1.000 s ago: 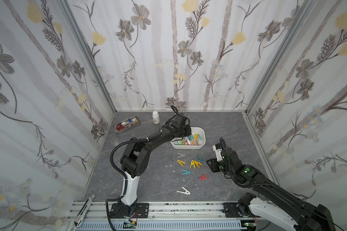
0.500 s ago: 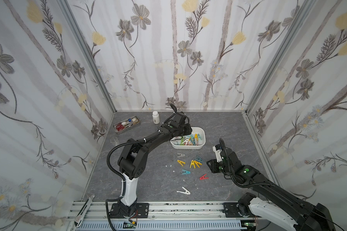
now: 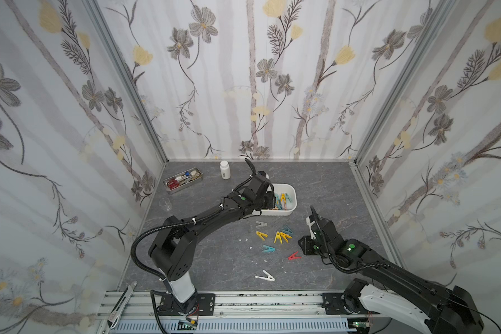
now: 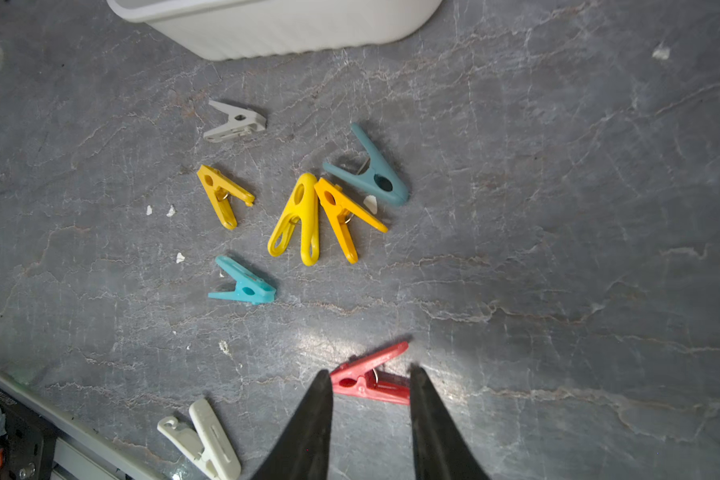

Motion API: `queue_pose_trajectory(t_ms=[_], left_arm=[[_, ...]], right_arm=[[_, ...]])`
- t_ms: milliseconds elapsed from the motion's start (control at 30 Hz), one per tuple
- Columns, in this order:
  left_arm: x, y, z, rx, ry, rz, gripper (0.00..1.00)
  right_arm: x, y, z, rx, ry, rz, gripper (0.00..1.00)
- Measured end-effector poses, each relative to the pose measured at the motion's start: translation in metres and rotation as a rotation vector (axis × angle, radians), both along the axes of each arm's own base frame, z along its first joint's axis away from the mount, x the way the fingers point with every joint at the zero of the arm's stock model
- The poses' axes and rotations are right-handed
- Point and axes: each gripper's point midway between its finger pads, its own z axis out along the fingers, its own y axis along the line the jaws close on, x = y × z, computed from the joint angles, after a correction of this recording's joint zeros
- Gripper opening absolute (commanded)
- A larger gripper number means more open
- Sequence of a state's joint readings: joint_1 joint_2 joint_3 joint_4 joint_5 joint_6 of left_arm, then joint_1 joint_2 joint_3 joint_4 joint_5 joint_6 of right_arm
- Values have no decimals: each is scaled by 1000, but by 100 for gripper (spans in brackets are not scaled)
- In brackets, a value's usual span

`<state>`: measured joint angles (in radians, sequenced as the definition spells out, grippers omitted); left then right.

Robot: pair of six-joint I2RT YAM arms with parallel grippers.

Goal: Put the clothespins into the storage box
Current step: Pick up the clothespin from the center of the board.

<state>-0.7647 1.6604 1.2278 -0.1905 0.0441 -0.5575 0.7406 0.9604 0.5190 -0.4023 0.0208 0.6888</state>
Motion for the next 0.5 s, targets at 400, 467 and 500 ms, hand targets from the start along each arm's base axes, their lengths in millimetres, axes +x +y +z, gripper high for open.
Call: queue_pose_trajectory(t_ms=[400,467,500], left_arm=[[-39,39,18,-42,-91,59,33],[-43,44,20,-54,-96,63,33],[-45,46,21,-56,-100,65,34]], right_arm=[[-17,13,-37,3,202,-12,33],[-16,16,-38,0,214,-9,33],[-16,17,-39,1,221,-6,33]])
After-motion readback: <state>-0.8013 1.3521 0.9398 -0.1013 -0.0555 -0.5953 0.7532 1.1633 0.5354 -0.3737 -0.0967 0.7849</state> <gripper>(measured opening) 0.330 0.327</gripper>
